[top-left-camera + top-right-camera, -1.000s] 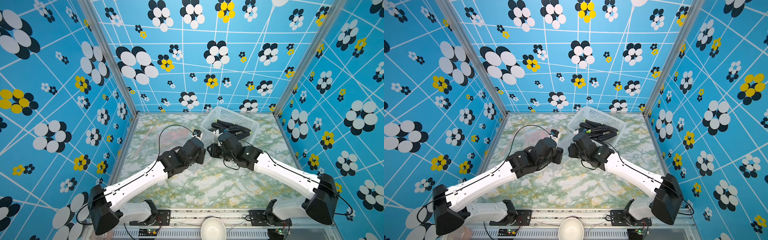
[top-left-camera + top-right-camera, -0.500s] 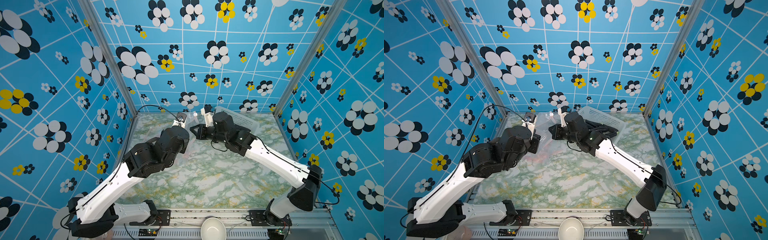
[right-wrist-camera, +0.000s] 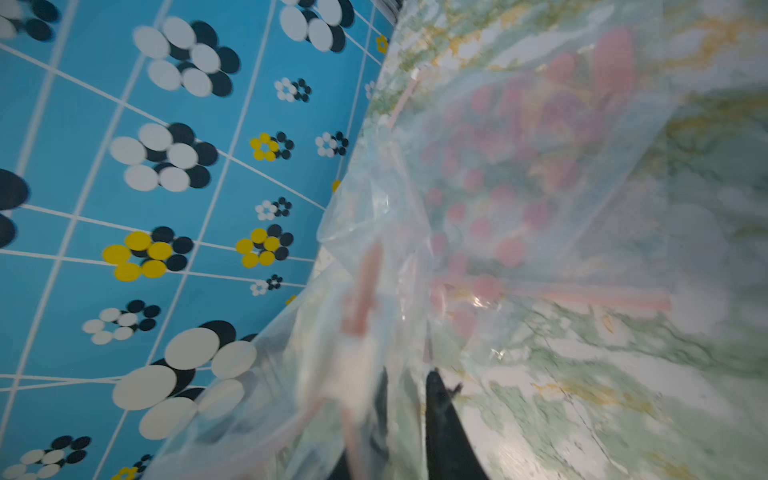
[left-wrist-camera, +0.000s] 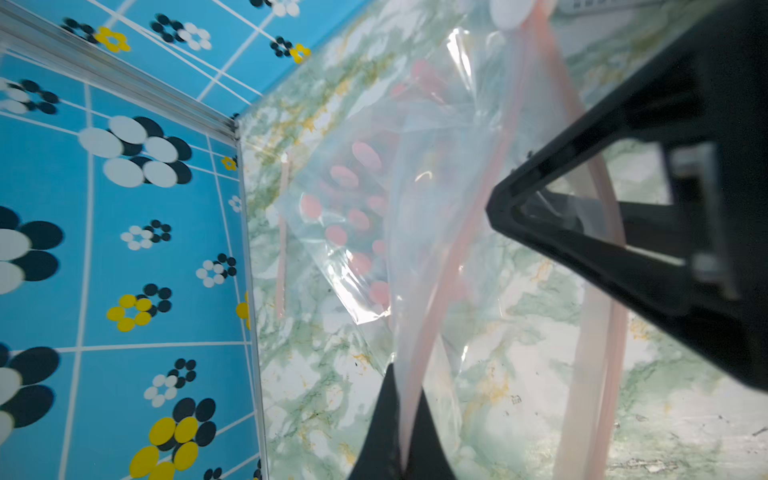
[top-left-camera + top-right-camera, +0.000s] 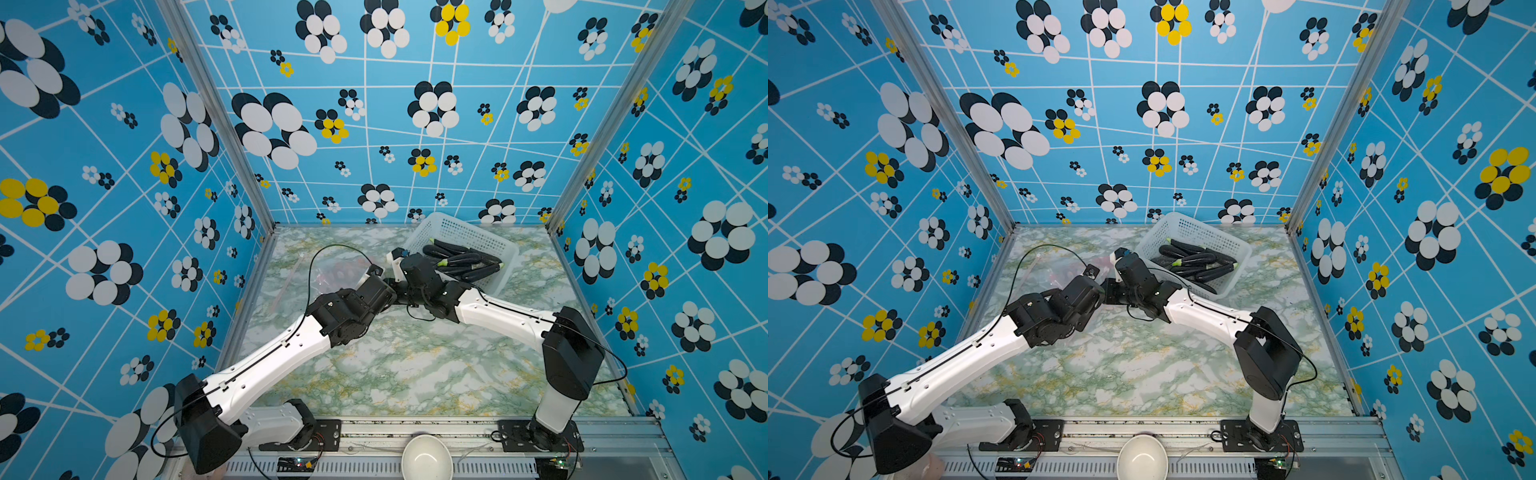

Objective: Place the eggplant in a zip-top bag and seal the zipper
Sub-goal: Open the zipper of the food storage bag at the center of the board.

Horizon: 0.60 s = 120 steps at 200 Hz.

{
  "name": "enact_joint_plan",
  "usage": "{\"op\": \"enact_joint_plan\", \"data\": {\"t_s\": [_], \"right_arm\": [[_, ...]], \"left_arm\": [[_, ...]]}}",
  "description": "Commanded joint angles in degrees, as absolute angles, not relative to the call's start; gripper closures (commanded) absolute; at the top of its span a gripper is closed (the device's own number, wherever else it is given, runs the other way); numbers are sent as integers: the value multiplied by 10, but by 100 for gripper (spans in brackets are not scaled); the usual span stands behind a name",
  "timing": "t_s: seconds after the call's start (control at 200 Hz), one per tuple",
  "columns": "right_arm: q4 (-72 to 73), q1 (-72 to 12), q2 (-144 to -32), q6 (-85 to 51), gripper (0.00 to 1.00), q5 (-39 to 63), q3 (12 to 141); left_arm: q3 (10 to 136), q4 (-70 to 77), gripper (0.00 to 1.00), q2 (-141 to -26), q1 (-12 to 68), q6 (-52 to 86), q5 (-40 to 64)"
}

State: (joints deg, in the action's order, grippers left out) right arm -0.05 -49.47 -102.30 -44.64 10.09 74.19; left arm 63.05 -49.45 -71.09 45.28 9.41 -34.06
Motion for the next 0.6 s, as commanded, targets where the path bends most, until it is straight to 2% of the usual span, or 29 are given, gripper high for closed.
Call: {"op": "enact_joint_plan", "data": {"t_s": [0.0, 0.155, 0.35, 0.595], "right_arm": [[52, -490, -1015, -474, 71, 86, 685], [106, -493, -990, -535, 62, 111, 627], [162, -502, -971, -597, 59, 97, 580], [124, -512, -968, -606, 60, 61, 574]], "left_arm": [[587, -392, 100, -705, 437, 100, -253], [536, -336, 100, -705, 424, 116, -214], [487, -268, 100, -693, 409, 163, -171], [451, -220, 100, -680, 402, 214, -146]]}}
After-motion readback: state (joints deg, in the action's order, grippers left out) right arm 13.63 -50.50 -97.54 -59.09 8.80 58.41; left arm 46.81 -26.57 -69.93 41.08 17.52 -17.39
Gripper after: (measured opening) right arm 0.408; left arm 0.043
